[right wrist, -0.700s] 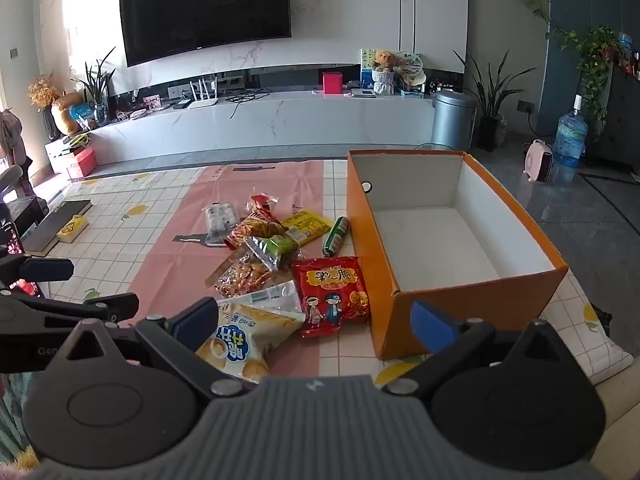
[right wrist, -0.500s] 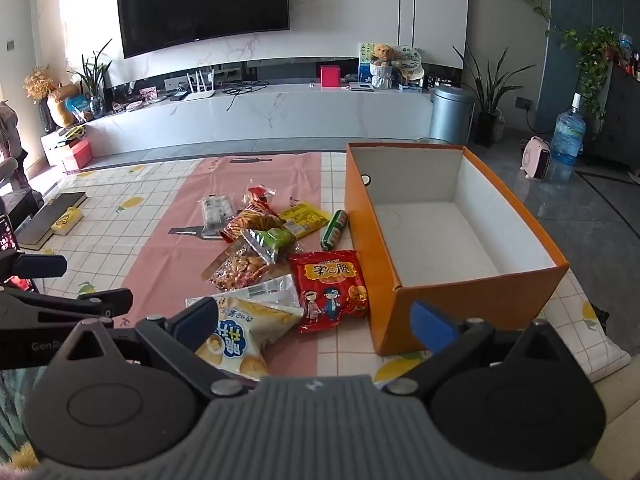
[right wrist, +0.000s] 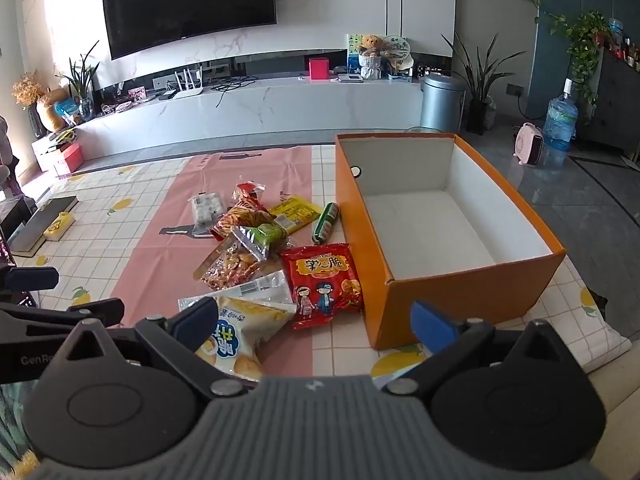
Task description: Organize snacks
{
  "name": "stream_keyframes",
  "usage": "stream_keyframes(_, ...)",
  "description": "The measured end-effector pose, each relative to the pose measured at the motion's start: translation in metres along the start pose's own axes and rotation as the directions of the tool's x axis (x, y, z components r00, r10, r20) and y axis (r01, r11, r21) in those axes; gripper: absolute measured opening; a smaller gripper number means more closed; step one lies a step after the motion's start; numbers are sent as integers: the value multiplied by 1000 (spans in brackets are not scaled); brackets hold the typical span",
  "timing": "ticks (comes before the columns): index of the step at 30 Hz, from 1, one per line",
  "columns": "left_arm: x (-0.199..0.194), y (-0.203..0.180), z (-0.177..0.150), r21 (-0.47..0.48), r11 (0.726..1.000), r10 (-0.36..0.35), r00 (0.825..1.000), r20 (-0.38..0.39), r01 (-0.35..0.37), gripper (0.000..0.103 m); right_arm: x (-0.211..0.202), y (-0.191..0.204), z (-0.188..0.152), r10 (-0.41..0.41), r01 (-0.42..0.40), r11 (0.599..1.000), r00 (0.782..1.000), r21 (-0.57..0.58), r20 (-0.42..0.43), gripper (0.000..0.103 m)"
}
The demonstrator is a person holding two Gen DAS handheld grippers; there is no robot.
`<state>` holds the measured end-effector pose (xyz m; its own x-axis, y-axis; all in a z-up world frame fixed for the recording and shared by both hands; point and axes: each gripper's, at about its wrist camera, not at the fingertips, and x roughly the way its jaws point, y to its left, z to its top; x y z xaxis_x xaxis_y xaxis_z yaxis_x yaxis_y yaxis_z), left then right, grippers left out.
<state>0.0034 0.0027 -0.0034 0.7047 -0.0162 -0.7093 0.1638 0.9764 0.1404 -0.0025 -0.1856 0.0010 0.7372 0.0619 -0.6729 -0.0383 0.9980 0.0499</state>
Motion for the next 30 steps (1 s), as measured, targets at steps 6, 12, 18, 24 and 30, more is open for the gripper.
stream_keyframes(6,-4,-1,1,-1,1000,-7,1000,20,7,93,-5,0,0,-9,9,1000,1000,-3,4,99)
stream_keyframes(12,-9,0,7,-6,1000,-12,999,43,12,93,-10,-1,3,-17,18,1000,1000,-6,20,99)
stream_keyframes(18,-14,-1,8,-4,1000,-16,998,56,16,93,-15,-2,4,-28,28,1000,999,0,27,99)
stream_keyframes(24,-17,-1,8,-9,1000,-15,998,60,15,93,-15,-1,2,-33,33,999,999,1,21,99)
stream_keyframes(30,-22,1,8,-14,1000,-18,997,70,19,93,-18,2,3,-35,36,999,999,-12,31,99)
